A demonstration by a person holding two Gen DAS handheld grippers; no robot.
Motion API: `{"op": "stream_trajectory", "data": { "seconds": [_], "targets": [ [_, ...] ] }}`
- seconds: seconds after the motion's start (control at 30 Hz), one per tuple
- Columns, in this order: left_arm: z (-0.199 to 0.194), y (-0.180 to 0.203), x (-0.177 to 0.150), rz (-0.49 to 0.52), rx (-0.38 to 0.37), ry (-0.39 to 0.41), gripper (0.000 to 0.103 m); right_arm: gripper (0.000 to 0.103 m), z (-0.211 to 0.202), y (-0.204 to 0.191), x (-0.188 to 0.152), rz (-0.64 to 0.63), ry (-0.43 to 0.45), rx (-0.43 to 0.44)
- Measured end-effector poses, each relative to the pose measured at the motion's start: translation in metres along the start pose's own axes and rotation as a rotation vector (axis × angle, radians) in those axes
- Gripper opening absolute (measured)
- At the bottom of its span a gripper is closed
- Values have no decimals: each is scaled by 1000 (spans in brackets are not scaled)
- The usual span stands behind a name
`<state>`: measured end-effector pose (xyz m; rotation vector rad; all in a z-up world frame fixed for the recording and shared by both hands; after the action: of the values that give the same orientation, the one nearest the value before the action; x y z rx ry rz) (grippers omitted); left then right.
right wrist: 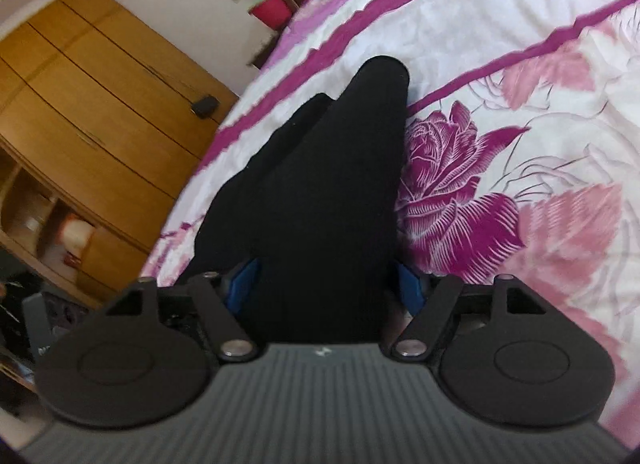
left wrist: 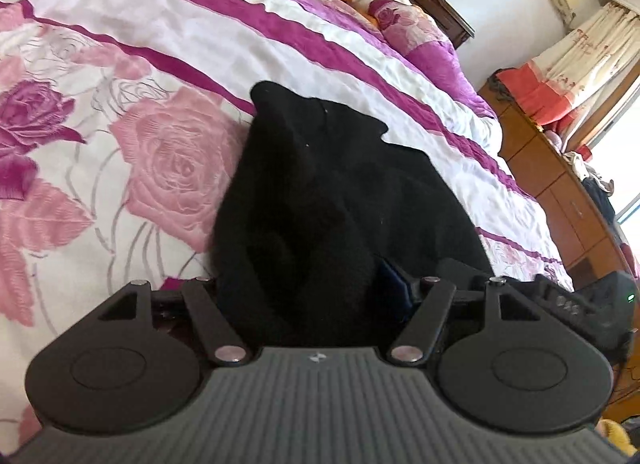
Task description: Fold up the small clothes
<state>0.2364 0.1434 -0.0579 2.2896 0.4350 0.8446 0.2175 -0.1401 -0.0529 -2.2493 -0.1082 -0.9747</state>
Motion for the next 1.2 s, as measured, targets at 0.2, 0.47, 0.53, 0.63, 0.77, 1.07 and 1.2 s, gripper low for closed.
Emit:
{"op": "stream_trajectory", "data": {
  "seconds": [0.2, 0.47, 0.53, 0.63, 0.77, 1.07, 1.2],
  "targets": [
    [12, 5, -3, -23, -46, -17, 61, 66, 13, -13, 0, -67, 15, -19],
    [-5, 32, -12, -53, -79, -15, 50, 48, -13, -15, 7, 25, 62, 22],
    [-12, 45, -19, -45, -101, -16, 50, 48, -29, -22, 10, 2, 77, 12],
    [-19, 64, -34, -61, -141, -30, 49, 48, -62, -24, 14, -10, 85, -4],
    [-20, 90, -66, -55, -166, -69, 49, 48, -105, -20, 9, -34, 65, -59],
    [-11, 106, -124, 105, 5, -107, 50, 53, -141, 15, -40, -38, 5, -198],
    [-18, 100, -129, 126, 48, -91, 51, 58, -136, 17, -51, -95, 2, -218]
  ]
}}
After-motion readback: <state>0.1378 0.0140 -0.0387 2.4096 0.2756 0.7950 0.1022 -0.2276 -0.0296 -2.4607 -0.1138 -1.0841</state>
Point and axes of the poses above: each gripper's, at about its wrist camera, not at the fingertips, and z roughly the way its jaws point, y to its right, x to its top, the point moved 3 cm from there along z, roughly the way its jaws point, and after that the axes turned 13 degrees about -z, right-handed, at the moved point
